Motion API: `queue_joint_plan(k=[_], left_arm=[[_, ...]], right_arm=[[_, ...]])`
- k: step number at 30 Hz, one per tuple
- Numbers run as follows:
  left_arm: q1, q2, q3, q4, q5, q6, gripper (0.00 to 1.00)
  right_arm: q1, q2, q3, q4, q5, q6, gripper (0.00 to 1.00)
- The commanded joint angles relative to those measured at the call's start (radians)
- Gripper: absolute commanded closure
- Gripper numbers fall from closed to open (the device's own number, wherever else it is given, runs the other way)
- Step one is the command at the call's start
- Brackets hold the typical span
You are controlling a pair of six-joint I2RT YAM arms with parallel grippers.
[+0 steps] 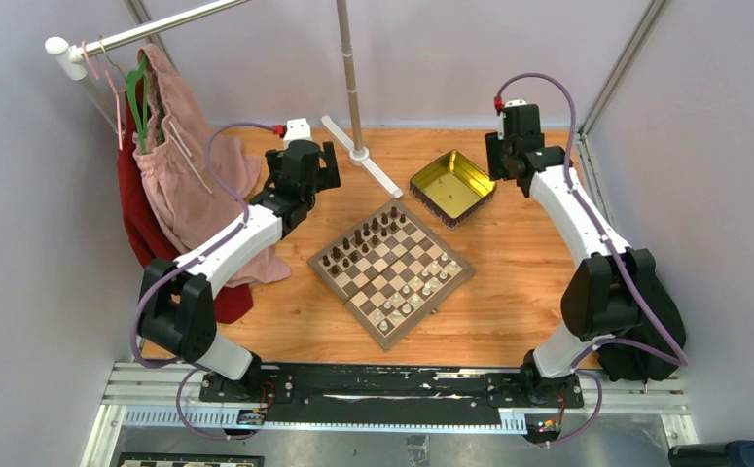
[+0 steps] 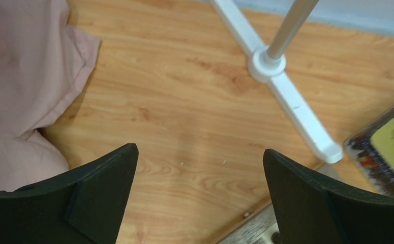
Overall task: Set up the chess pieces on the board
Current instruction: Reset both arms
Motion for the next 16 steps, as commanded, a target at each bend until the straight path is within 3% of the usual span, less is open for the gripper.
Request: queue_joint_plan(k=[1, 8, 14, 16], left_arm=[[0.033, 0.006, -0.058, -0.005, 0.006, 0.006, 0.00], [0.102, -0.018, -0.143, 0.025, 0.039, 0.005, 0.00], [0.114, -0.029, -0.175, 0.045, 0.031, 0.058, 0.00], [0.115, -0.032, -0.188, 0.046, 0.031, 0.065, 0.00]], right_arm=[[-0.071, 0.033, -0.009, 0.004, 0.013, 0.044, 0.43], [-0.086, 0.084, 0.027, 0.004, 0.143, 0.044, 0.40], [-0.101, 0.048, -0.018, 0.028, 0.133, 0.030, 0.42], [-0.104, 0.010, -0.084, 0.087, 0.123, 0.028, 0.36]])
